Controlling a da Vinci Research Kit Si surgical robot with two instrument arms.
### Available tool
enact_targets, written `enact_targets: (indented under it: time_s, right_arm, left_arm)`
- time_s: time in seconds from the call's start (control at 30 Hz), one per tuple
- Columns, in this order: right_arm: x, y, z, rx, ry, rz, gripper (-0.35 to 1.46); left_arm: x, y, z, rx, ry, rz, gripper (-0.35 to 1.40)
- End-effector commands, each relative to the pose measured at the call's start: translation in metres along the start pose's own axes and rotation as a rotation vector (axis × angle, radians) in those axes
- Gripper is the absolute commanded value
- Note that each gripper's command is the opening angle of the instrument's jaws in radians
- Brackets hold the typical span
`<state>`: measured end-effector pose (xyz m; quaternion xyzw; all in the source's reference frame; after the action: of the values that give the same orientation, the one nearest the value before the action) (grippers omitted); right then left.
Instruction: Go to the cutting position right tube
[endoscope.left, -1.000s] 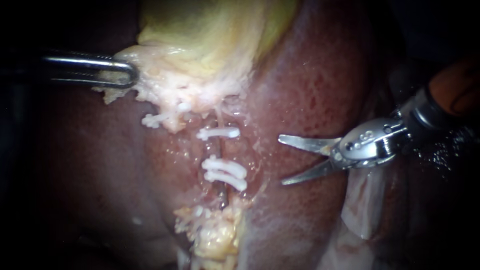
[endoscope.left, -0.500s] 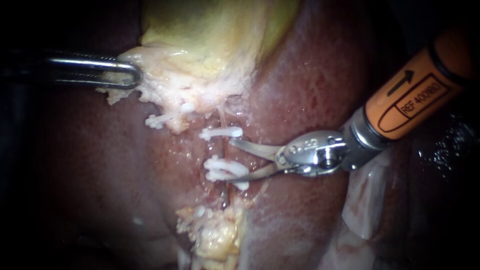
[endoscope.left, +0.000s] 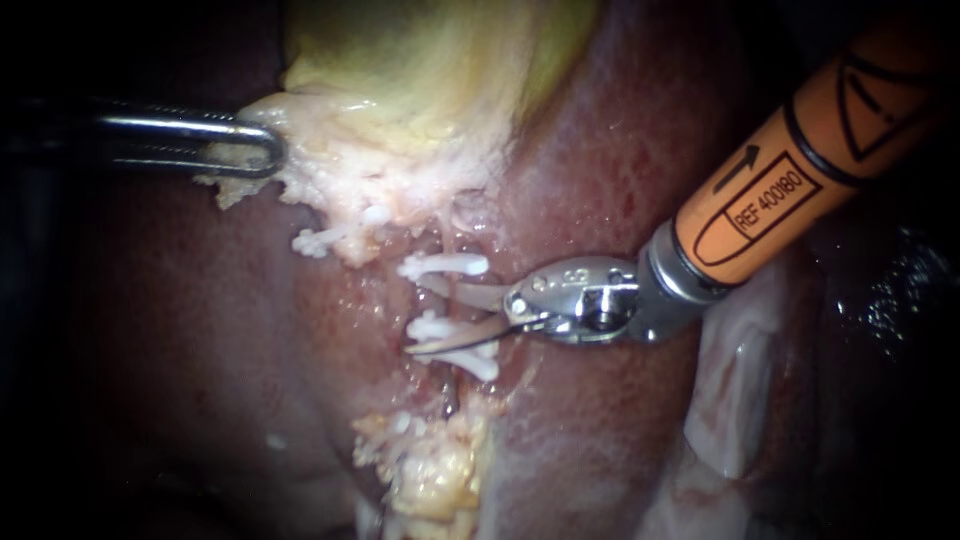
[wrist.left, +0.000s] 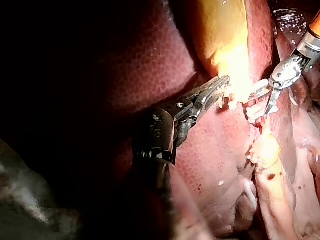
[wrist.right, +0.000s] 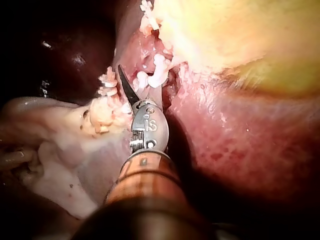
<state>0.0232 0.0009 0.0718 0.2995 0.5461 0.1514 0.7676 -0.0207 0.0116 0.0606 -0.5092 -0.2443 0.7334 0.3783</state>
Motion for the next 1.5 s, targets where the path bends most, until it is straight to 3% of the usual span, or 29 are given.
enact_targets:
  time_s: [0.03, 0.23, 0.77, 1.23, 1.5]
  right_arm:
    - [0.0001, 0.0001, 0.0001, 0.026, 0.015, -0.012, 1.23]
    - [0.0003, 0.0002, 0.0012, 0.092, 0.070, -0.024, 1.19]
    - [0.0002, 0.0004, 0.0053, 0.116, 0.124, 0.054, 1.18]
    - [0.0020, -0.0030, 0.0041, 0.152, 0.133, 0.056, 1.18]
    - [0.0025, -0.0033, 0.0039, 0.155, 0.136, 0.059, 1.18]
  left_arm:
    - [0.0000, 0.0000, 0.0000, 0.000, 0.000, 0.000, -0.35]
    - [0.0000, 0.0000, 0.0001, 0.001, 0.000, 0.000, -0.35]
    - [0.0000, 0.0000, 0.0003, 0.002, 0.000, -0.001, -0.35]
    - [0.0000, 0.0001, 0.0001, 0.001, 0.000, 0.000, -0.35]
    - [0.0000, 0.0001, 0.0001, 0.001, 0.000, 0.000, -0.35]
